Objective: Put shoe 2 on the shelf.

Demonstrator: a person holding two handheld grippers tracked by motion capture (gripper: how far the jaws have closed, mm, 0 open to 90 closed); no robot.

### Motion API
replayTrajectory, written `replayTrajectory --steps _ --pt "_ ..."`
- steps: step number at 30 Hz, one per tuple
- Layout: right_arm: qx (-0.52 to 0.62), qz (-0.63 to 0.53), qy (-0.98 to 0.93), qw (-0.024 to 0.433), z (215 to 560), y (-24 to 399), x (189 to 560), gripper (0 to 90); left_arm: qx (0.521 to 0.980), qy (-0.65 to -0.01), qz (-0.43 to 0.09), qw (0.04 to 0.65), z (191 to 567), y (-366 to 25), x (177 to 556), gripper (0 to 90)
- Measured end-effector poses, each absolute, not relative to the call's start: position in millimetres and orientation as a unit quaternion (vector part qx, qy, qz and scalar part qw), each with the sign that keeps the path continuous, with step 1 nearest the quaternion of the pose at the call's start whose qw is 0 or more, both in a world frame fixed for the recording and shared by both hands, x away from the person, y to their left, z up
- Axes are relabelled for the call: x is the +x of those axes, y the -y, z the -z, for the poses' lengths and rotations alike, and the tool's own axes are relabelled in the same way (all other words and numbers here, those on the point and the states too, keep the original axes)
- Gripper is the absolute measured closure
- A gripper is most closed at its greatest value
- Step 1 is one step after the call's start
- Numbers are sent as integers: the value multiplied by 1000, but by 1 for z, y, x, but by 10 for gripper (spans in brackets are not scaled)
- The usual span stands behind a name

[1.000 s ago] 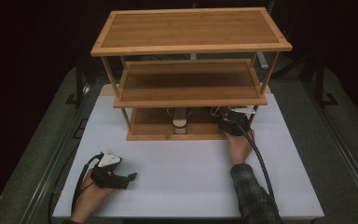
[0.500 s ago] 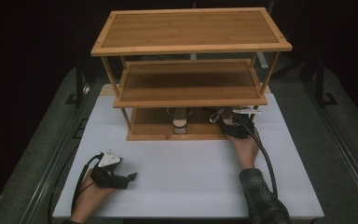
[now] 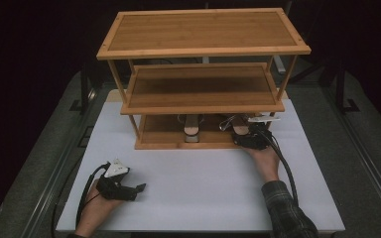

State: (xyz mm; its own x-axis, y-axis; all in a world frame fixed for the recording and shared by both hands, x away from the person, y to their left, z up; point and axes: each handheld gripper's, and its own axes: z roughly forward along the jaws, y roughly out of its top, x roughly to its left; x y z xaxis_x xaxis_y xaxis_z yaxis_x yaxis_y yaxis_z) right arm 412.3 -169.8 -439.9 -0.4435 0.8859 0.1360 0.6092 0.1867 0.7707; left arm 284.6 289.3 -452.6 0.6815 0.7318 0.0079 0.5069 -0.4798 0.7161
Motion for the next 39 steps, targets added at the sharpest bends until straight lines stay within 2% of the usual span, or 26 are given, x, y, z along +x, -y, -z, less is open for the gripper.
replayTrajectory --steps 5,13,23,36,37,39 --pt "471 -405 -768 155 440 162 411 334 845 -366 -158 355 453 -289 285 139" --pt "439 -404 -785 168 439 141 416 323 845 -366 -158 355 453 -289 285 140" --pt "456 -392 -785 150 437 132 424 325 846 -366 -158 354 452 -289 285 139" --pt "434 -394 -793 165 442 132 426 327 846 -366 -158 354 452 -289 285 139" --pt "435 -394 -793 162 442 133 426 323 846 -366 -158 354 452 -289 285 139" --pt "437 -390 -793 167 442 134 425 251 846 -366 -158 355 453 -289 285 139"
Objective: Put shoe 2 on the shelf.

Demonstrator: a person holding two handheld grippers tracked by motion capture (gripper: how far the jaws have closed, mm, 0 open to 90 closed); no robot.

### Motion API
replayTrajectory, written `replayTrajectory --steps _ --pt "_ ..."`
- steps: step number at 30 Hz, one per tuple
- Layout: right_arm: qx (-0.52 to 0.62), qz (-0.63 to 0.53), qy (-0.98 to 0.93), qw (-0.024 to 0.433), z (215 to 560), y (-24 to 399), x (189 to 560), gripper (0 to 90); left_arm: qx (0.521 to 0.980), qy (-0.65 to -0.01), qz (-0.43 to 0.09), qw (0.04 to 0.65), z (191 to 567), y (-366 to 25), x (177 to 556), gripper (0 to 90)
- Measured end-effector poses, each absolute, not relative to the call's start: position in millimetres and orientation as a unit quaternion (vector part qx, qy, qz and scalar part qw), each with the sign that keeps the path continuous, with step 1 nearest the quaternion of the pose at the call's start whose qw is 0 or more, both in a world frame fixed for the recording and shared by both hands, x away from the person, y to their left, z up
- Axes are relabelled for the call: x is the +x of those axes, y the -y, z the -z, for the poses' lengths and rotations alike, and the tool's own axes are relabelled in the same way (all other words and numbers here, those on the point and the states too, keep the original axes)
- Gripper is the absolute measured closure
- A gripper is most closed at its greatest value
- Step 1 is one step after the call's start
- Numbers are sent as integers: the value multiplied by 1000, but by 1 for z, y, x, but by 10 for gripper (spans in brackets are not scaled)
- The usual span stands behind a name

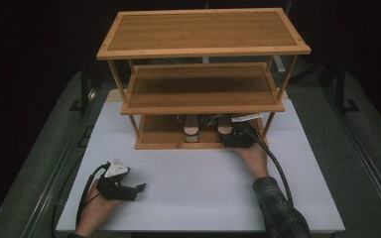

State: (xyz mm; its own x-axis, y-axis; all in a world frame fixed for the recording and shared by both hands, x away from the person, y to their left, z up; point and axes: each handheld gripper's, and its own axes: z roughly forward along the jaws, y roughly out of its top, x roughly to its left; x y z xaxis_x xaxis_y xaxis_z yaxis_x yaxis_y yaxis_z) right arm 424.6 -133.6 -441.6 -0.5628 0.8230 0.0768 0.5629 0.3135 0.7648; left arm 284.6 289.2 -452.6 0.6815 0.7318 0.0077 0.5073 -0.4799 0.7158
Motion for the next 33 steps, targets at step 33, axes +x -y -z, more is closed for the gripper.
replayTrajectory --steps 33 --pt "451 -390 -784 169 419 210 338 116 846 -365 -157 354 453 -290 285 138"
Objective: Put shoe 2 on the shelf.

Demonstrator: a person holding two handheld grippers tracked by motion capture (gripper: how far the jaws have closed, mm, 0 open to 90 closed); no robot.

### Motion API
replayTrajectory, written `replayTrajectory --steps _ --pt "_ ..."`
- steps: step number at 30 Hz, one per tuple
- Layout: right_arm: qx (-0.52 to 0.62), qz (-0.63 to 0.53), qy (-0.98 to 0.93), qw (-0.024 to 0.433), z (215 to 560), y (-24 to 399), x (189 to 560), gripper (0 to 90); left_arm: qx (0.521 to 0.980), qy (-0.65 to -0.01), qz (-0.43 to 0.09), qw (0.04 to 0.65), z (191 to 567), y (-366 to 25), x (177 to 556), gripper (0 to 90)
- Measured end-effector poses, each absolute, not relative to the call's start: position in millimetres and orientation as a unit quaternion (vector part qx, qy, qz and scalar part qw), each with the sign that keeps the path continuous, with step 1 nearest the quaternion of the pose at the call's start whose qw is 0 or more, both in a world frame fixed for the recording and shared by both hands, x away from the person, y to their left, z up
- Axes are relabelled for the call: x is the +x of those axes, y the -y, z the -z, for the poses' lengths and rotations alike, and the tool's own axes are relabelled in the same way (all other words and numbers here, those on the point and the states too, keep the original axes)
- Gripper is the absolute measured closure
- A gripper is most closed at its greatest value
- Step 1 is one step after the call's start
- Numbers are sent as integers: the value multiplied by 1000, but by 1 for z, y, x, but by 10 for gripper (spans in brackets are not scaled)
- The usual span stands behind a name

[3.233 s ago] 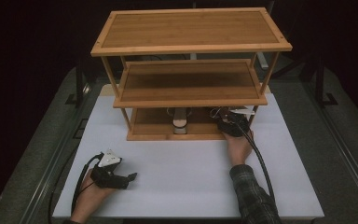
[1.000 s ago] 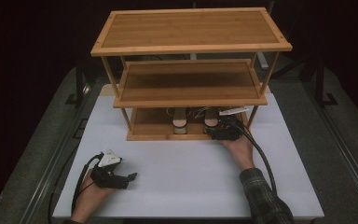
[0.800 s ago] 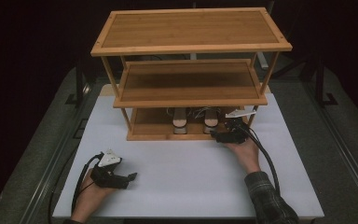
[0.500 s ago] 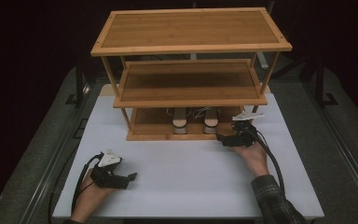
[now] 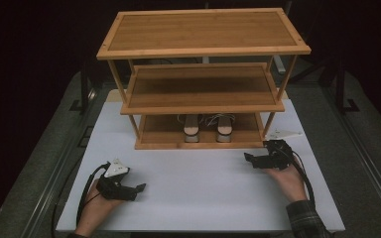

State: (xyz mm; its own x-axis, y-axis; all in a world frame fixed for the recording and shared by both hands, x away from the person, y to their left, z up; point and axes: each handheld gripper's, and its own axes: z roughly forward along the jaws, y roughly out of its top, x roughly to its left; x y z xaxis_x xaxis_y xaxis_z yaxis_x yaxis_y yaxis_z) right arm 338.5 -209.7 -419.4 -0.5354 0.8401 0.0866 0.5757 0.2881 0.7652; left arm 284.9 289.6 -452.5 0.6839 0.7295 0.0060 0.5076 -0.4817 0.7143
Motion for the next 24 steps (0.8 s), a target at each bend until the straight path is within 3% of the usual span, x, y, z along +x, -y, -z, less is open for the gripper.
replayTrajectory --steps 11,24 --pt "450 -384 -787 175 420 232 297 115 847 -365 -156 354 453 -290 285 138" --pt "472 -329 -798 179 445 263 255 94 846 -365 -156 354 453 -290 285 138"
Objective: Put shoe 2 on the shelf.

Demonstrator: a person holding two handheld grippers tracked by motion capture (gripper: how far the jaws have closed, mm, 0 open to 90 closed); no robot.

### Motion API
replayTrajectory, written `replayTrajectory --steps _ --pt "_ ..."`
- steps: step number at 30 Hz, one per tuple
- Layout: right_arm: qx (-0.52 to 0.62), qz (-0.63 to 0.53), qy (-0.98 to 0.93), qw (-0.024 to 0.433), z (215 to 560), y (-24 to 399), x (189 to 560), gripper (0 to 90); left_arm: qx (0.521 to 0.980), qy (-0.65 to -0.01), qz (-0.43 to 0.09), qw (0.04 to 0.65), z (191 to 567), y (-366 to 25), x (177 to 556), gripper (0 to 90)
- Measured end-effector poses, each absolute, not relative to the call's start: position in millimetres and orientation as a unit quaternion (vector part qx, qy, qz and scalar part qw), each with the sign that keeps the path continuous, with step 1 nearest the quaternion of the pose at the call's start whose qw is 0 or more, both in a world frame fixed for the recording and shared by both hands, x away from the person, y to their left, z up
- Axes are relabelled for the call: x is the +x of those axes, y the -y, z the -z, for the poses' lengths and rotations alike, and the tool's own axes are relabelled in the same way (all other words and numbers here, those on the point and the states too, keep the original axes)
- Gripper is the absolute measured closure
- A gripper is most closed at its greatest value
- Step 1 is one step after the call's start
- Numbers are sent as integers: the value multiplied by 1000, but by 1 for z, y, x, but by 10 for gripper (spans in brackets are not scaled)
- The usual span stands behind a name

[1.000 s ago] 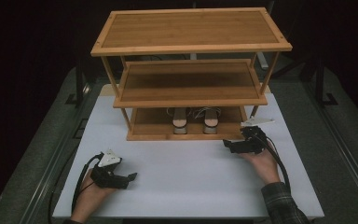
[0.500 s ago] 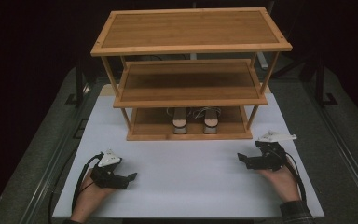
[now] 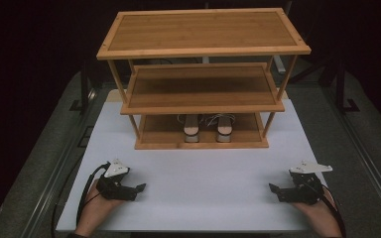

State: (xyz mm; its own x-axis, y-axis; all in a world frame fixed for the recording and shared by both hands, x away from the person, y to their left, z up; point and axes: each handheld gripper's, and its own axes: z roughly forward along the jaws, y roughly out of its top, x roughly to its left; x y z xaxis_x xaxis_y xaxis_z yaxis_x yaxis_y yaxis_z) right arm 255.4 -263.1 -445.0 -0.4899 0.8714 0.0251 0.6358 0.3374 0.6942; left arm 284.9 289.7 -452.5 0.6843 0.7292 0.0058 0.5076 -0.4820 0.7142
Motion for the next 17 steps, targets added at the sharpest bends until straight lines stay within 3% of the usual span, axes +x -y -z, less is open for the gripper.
replayTrajectory --steps 5,17 --pt "477 -317 -800 181 456 268 250 32 846 -365 -157 355 453 -290 285 138" --pt "475 -324 -797 184 459 270 249 25 846 -365 -157 354 453 -290 285 138"
